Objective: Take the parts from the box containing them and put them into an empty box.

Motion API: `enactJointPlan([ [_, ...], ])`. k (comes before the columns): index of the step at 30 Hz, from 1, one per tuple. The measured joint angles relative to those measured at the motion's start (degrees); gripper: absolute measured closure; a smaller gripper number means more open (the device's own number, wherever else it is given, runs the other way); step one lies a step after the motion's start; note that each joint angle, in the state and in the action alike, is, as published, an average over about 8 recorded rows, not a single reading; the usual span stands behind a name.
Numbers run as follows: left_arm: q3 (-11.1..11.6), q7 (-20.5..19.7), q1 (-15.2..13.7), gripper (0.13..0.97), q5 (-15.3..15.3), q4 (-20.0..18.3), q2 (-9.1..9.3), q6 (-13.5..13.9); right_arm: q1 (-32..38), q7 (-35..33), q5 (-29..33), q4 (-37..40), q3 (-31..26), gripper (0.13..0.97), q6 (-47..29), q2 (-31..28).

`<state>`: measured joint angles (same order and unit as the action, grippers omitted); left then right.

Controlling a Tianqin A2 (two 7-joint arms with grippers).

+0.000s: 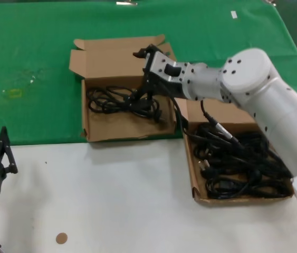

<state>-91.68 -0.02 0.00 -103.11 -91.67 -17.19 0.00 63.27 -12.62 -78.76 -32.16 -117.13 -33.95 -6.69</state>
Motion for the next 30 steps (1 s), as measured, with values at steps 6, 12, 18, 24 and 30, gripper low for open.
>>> enactJointPlan([
  [6,0.0,0.0,0.0,0.875,0.0,0.0,0.00,0.0,-5.1,1.0,-2.0,-4.8,2.1,0.325,2.8,-0.9],
  [12,0.0,0.0,0.0,0.803,0.0,0.0,0.00,0.0,-10.6,2.1,-4.1,-10.0,4.3,0.259,5.7,-1.8],
  [18,0.0,0.0,0.0,0.675,0.0,0.0,0.00,0.0,-16.1,3.2,-6.2,-15.1,6.5,0.186,8.6,-2.7],
  [24,0.0,0.0,0.0,0.633,0.0,0.0,0.00,0.0,-21.5,4.3,-8.3,-20.3,8.7,0.140,11.6,-3.6],
  [30,0.0,0.0,0.0,0.614,0.0,0.0,0.00,0.0,-27.0,5.4,-10.4,-25.4,10.9,0.131,14.5,-4.5],
])
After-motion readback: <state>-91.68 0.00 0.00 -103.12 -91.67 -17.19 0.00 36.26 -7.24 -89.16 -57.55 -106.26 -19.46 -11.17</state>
